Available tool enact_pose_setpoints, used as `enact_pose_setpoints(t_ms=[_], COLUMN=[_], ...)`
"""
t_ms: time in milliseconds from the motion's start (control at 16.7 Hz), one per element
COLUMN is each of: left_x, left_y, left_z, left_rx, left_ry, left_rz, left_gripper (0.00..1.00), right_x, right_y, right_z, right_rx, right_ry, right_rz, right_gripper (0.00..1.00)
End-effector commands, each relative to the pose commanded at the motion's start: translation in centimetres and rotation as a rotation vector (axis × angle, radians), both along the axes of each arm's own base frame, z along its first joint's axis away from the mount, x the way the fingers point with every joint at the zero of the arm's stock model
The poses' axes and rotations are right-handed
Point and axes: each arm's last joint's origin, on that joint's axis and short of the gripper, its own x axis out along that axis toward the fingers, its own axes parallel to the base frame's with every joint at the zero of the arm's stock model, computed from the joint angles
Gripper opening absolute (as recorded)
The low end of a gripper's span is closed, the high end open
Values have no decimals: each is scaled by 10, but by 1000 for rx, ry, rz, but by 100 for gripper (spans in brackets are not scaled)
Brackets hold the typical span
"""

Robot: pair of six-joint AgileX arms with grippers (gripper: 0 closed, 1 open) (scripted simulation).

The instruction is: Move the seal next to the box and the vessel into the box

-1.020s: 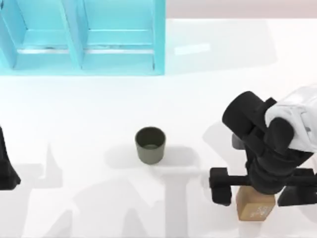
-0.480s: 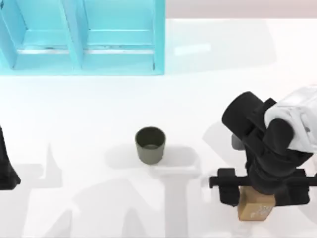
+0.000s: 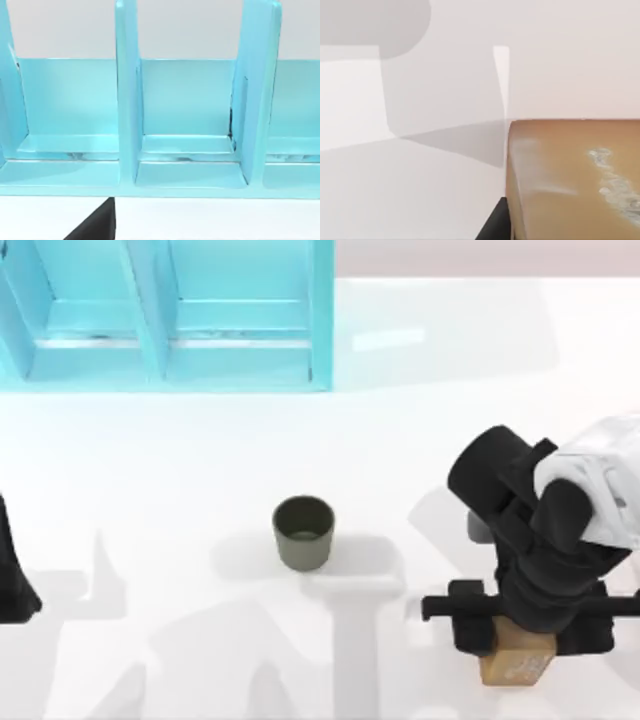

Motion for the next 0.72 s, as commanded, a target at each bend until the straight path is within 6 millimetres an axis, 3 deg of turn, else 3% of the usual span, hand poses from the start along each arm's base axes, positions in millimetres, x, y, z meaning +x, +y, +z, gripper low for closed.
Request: enact_pose_setpoints(t_ms=[540,720], left_x=[0,0], left_y=[0,0], left_z=[0,0], left_rx=[0,0], left_ry=[0,0], left_rz=[0,0], left_gripper=[100,100], right_x=[1,8], right_y=[-1,-18], right_z=[1,20], right_rx=[1,5], right_ry=[-2,-9], right_rz=[-3,-3], right_gripper=[0,0])
